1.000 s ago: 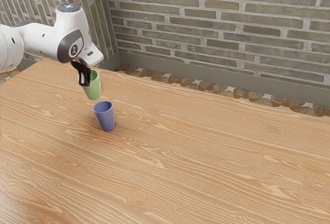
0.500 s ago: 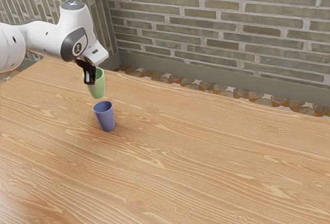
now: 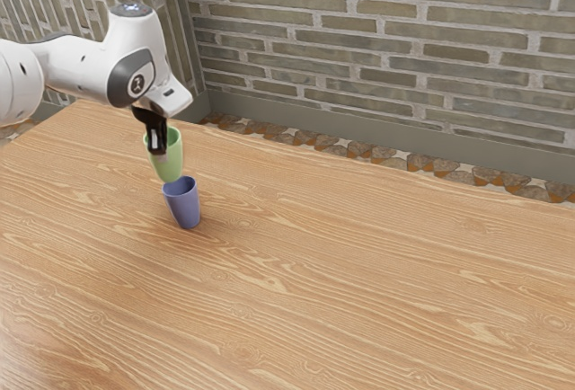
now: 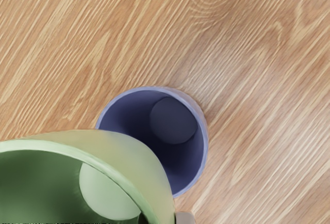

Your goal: Place the left cup onto the right cup

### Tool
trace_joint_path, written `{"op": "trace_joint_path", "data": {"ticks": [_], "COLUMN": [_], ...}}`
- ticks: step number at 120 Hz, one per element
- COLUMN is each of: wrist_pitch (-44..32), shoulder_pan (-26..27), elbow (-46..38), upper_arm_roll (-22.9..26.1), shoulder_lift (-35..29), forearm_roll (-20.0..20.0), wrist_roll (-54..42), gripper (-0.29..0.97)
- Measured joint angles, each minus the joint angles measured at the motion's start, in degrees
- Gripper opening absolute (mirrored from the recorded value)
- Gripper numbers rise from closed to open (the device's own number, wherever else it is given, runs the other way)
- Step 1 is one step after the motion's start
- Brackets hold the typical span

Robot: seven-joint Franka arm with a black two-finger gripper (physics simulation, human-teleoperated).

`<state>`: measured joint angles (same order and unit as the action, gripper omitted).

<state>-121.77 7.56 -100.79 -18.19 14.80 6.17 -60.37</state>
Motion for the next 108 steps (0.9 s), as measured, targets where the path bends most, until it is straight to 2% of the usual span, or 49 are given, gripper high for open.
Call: {"op": "trace_joint_path", "data": {"ticks": [108], "wrist_pitch": [-0.32], "shoulder_pan": [1.62], "elbow": [0.12], "upper_arm_roll": [0.02], "shoulder_lift": [1.18], "forearm_roll": [0.42], "wrist_roll": [2.33], "gripper": [-0.11]}}
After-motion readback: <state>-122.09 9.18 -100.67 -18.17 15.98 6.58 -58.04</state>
